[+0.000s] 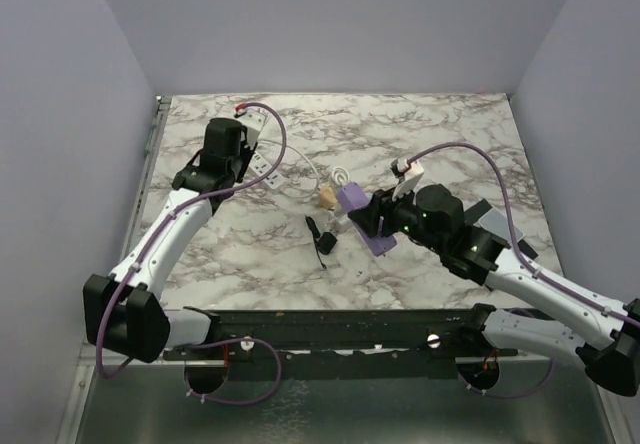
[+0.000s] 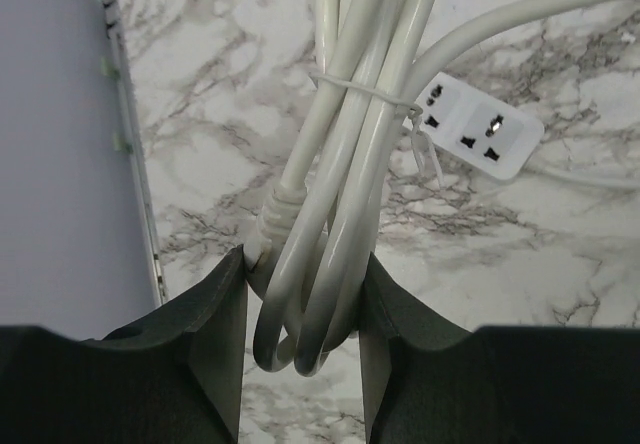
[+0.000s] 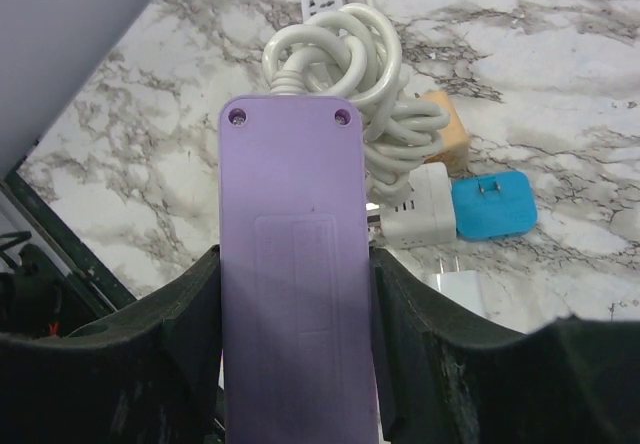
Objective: Insert the plug
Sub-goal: Pick up the socket from the center of the board.
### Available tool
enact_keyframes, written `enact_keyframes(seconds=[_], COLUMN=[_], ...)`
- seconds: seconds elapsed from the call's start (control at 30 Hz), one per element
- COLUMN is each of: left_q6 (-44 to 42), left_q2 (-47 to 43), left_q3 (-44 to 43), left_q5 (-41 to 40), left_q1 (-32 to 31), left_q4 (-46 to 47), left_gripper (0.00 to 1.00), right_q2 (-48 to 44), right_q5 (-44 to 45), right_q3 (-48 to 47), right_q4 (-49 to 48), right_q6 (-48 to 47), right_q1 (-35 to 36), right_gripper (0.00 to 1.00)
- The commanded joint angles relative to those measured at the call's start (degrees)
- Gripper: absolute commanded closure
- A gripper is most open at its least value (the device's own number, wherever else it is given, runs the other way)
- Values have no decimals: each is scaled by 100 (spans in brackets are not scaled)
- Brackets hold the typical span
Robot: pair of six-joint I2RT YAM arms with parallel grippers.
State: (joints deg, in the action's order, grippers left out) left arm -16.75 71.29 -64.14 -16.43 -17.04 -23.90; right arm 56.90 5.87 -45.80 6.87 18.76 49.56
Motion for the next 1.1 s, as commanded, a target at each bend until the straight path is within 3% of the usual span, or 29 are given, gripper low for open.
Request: enact_keyframes(seconds=[0.0,0.07,0.33,0.37,0.43,0.47,0.57,0.67,0.83,0.87,0.9,1.07], left_q6=[199,247,366,381,410,440,682,999,1503,1624,2014,2569], left_q2=[520,884,2352,2520,2792,2913,3082,2801,2040,1944,1691,1481], left_q3=[-125,-306,-1636,-1833,-2199,-2358,-2893,-3175,-2990,-2914,-2563,-2086], left_q5=[298,319,68,69,121,124,217,820,2505,2949,3888,5045], left_q1=[-260,-474,-1213,-1245,-1303,-1325,-1369,-1373,-1373,-1372,-1402,-1486], left_q4=[73,134,412,426,441,445,236,-170,-740,-843,-966,-959], left_gripper=[99,88,60,48,7,2,1,1,1,1,1,1], right_q2=[-573,-791,-1389,-1426,-1481,-1493,-1522,-1517,-1326,-1239,-911,-468], right_q5=[474,563,1274,1356,1543,1628,1877,2445,3154,3176,3060,2669], right_q3=[97,186,572,624,714,733,745,699,823,848,931,1071], right_q4=[-424,-509,-869,-898,-980,-1011,-1182,-1340,-2211,-2435,-3175,-4536], right_q6=[540,622,1209,1307,1475,1544,1656,1747,2039,2114,2284,2395], right_q1=[36,36,29,27,27,27,27,27,27,27,27,27], right_gripper=[99,99,99,99,99,99,99,99,99,99,99,99])
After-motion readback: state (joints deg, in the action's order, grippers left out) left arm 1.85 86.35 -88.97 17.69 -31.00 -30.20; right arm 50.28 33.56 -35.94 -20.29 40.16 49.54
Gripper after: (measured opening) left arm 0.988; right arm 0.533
